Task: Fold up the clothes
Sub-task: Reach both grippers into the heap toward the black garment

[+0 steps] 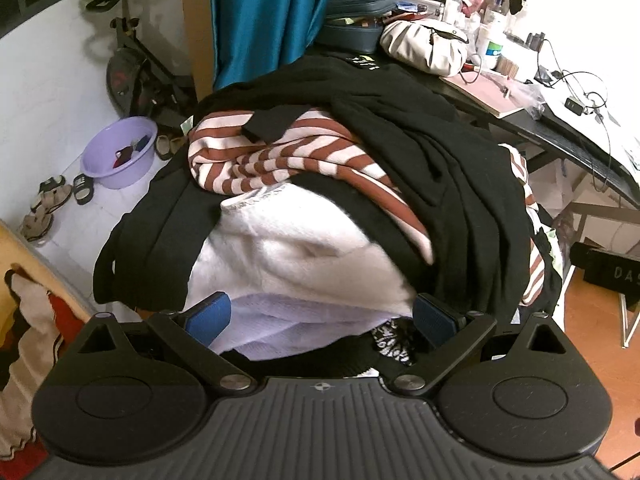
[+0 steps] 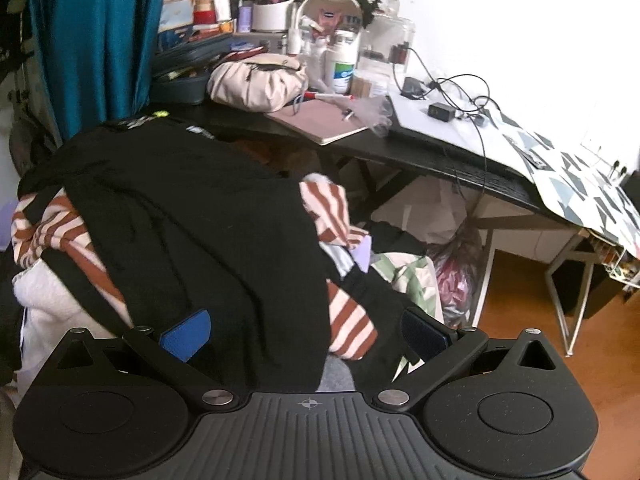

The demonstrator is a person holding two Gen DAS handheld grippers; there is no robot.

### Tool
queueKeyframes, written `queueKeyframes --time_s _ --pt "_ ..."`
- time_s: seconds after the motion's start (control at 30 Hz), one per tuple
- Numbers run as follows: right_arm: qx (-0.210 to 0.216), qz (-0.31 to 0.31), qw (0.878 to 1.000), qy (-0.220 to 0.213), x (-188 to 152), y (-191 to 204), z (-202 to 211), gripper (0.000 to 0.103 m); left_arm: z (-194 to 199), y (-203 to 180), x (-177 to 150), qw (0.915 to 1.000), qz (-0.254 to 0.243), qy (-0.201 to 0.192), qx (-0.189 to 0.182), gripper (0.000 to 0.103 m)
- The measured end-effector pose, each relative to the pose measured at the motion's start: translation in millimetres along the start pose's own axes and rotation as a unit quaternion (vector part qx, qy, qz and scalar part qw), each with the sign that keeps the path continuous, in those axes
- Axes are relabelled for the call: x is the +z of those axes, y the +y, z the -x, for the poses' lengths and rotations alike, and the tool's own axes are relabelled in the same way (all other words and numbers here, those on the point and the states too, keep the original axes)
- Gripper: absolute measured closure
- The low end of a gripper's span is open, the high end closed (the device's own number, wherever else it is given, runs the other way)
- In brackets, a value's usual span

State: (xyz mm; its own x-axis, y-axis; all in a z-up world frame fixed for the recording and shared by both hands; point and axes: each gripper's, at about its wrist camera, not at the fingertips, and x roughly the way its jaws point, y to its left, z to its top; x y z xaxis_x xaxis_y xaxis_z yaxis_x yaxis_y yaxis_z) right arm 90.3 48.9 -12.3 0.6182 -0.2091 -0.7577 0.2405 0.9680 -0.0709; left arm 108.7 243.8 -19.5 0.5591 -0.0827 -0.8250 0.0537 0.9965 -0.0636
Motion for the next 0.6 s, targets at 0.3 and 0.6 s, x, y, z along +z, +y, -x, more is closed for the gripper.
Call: queueKeyframes --time_s 0.3,0.6 --pt "0.011 -0.02 1.0 0.001 9 11 -21 0.001 -11 33 15 0.9992 -0.016 -0.035 0.008 0.004" --pt "0.046 -0.094 0.993 0.051 33 -6 -74 0.009 -28 42 44 0.9993 -0.009 -0.037 -0.002 0.004"
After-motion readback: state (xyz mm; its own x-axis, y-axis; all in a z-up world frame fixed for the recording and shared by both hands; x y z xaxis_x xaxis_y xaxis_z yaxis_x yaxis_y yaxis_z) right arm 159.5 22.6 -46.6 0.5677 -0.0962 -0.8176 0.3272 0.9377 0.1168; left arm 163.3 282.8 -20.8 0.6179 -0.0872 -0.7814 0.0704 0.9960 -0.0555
